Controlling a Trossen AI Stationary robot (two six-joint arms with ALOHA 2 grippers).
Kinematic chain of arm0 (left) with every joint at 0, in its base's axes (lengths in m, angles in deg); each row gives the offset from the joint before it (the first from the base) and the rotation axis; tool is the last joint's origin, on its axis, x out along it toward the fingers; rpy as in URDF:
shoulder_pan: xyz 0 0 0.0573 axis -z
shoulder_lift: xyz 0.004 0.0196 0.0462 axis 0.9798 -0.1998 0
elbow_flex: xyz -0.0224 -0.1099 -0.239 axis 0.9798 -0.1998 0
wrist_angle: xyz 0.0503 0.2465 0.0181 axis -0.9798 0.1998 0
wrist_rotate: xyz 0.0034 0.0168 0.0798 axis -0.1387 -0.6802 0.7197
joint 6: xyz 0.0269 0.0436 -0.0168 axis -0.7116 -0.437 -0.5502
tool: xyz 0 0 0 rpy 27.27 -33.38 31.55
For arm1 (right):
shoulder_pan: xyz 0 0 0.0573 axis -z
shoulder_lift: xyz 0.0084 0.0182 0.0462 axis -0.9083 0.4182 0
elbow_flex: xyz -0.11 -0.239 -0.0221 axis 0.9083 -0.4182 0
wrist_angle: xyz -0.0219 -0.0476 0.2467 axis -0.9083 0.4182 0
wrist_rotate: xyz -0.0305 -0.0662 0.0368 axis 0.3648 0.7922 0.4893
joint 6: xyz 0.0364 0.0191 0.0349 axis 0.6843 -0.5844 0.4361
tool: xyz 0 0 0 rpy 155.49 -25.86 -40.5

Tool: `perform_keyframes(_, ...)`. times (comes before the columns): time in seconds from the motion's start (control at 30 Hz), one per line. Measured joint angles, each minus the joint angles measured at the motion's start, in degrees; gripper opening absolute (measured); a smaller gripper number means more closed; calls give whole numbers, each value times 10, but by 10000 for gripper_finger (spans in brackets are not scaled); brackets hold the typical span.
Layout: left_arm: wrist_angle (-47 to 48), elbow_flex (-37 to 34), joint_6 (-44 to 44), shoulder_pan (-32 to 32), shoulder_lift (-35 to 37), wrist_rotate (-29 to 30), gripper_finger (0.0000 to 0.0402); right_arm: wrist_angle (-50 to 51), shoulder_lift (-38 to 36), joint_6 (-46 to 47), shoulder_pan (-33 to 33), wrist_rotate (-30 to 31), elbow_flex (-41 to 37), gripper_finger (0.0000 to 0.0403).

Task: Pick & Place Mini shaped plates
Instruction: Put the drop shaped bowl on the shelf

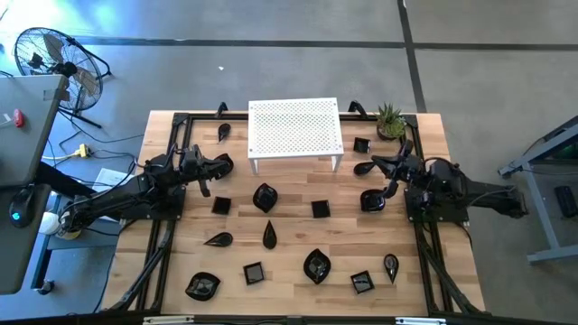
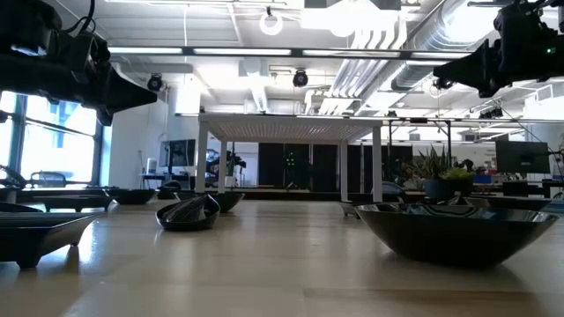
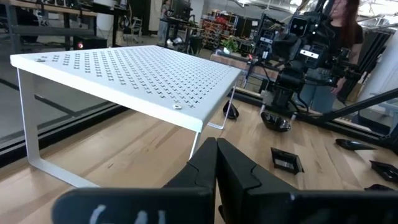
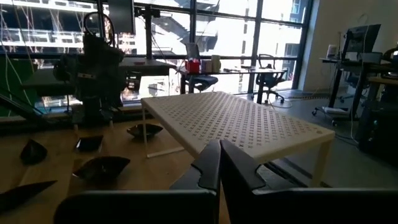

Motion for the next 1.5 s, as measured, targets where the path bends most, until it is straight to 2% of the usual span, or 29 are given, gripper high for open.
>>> perform_keyframes(0.13, 0, 0, 0, 0, 0, 0, 0, 34, 0, 6, 0, 11, 14, 1)
perform_keyframes(0.33, 0, 0, 0, 0, 0, 0, 0, 29, 0, 10, 12, 26, 15, 1)
perform_keyframes(0.53, 0, 0, -3, 0, 0, 0, 0, 40, 18, 68, 49, 27, 16, 1)
perform_keyframes(0.77, 2, 1, -4, 0, 0, -4, 0, 27, 117, 124, 112, 8, 16, 0)
perform_keyframes(1.0, 4, 1, -4, 0, 0, -6, 0, -10, 219, 157, 193, -86, 19, 0)
perform_keyframes(1.13, 3, 2, -4, 0, 0, -9, 0, 36, 266, 169, 232, -114, 56, 1)
perform_keyframes(1.33, 4, 2, -4, 0, 0, -10, 0, 204, 333, 162, 266, -115, 157, 4)
perform_keyframes(1.4, 4, 2, -4, 0, 0, -10, 0, 260, 363, 152, 275, -130, 187, 14)
perform_keyframes(1.5, 4, 2, -4, 0, 0, -10, 0, 287, 414, 133, 282, -153, 219, 39)
